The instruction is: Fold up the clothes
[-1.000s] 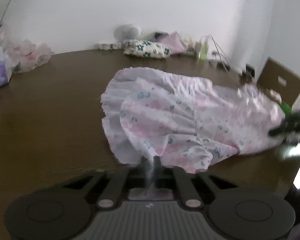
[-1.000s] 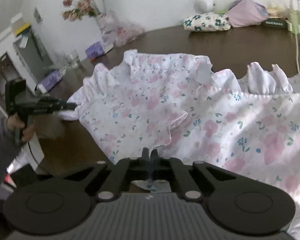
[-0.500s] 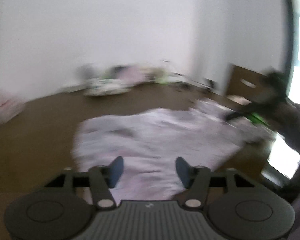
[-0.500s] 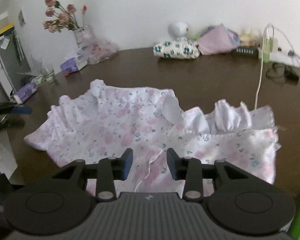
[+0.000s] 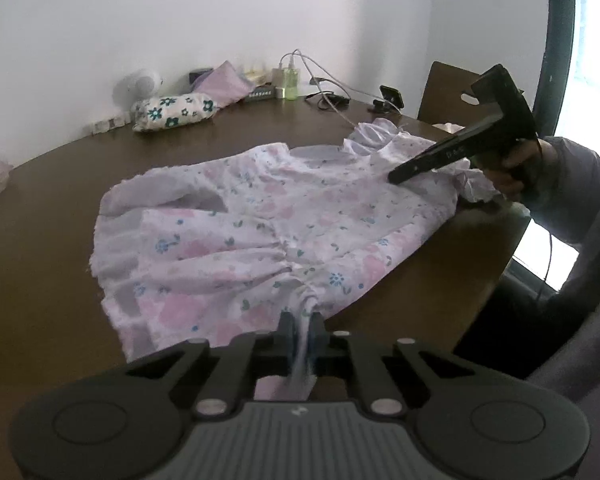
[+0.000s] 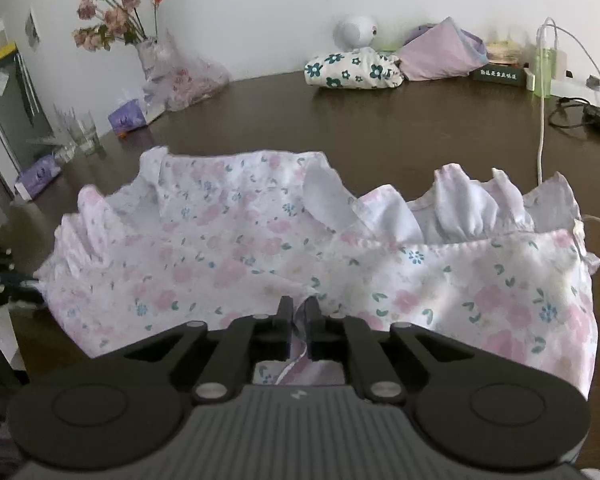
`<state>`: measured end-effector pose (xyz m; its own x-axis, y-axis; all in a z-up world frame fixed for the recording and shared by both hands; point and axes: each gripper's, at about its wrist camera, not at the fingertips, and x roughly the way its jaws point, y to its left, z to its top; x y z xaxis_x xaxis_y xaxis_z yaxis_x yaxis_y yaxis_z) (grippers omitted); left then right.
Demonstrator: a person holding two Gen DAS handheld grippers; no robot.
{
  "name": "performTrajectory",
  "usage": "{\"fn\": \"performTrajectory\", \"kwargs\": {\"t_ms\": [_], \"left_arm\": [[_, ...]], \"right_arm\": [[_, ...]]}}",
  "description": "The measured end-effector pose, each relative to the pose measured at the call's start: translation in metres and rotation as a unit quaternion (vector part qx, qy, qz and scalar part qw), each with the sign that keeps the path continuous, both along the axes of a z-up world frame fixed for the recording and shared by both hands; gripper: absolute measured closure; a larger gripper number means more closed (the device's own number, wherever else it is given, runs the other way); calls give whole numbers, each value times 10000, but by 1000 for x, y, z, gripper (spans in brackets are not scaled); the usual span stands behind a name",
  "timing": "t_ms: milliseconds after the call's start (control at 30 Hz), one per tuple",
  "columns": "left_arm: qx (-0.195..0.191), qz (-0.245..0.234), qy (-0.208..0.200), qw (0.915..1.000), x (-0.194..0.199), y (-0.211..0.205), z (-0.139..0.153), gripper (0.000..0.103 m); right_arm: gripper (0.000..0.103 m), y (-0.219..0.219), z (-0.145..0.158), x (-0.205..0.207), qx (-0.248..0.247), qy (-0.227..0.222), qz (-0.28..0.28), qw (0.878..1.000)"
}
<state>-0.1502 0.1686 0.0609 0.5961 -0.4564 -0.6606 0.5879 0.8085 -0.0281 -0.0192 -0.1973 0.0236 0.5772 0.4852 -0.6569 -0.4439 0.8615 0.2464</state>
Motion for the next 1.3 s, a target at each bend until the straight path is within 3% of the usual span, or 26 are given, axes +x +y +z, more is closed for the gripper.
{"fn": "performTrajectory", "kwargs": {"t_ms": [33,100,133,167,233,300,367,400,433,467,733,867,900,967,1067,1200,1300], "left_arm": [[-34,22,13,10000,-2,3,3,78],[-433,179,-37,9989,2,15,8,41],[-568,514,-90,9970,10,19,10,11],[-664,933,-154,9933,18,24,11,8],[-858,1508,44,9848,39,30,8,11],[-1053,1832,264,9771,57,34,2,21],[-1208,1773,401,9759,64,33,-6,58],[-1189,1778,466,9758,65,31,-8,68],[-1147,1801,537,9755,65,29,-11,89],[-1110,1835,583,9750,65,27,-13,98],[-1312,1964,575,9700,37,43,-4,102],[-1041,2368,786,9628,31,55,-4,100],[-1108,2492,811,9587,29,59,-3,98],[-1300,2644,840,9519,23,64,1,79],[-1422,2615,903,9504,17,58,6,66],[-1112,2766,1217,9467,20,42,0,68],[-1222,2840,1390,9408,23,41,-6,71]], "right_arm": [[89,-2,1,-1,43,-11,7,10000],[85,-7,4,-4,200,-35,67,9998],[84,-9,5,-5,269,-42,107,9996],[84,-10,5,-5,319,-47,142,9994],[84,-10,5,-6,335,-47,184,9993],[84,-6,1,-6,303,-3,177,9994],[84,-2,0,-10,264,-20,214,9994],[84,-1,0,-12,279,-42,243,9993],[84,0,0,-14,290,-59,267,9992],[84,-1,0,-14,288,-60,272,9992],[88,0,-2,-12,183,-78,176,9996],[88,-1,-3,-11,167,-102,151,9997],[88,-2,-4,-11,168,-106,140,9997],[87,-2,-4,-11,155,-117,121,9997],[87,-3,-5,-12,113,-156,155,9997],[87,-3,-5,-11,137,-170,183,9996],[87,-4,-6,-11,151,-168,191,9996]]}}
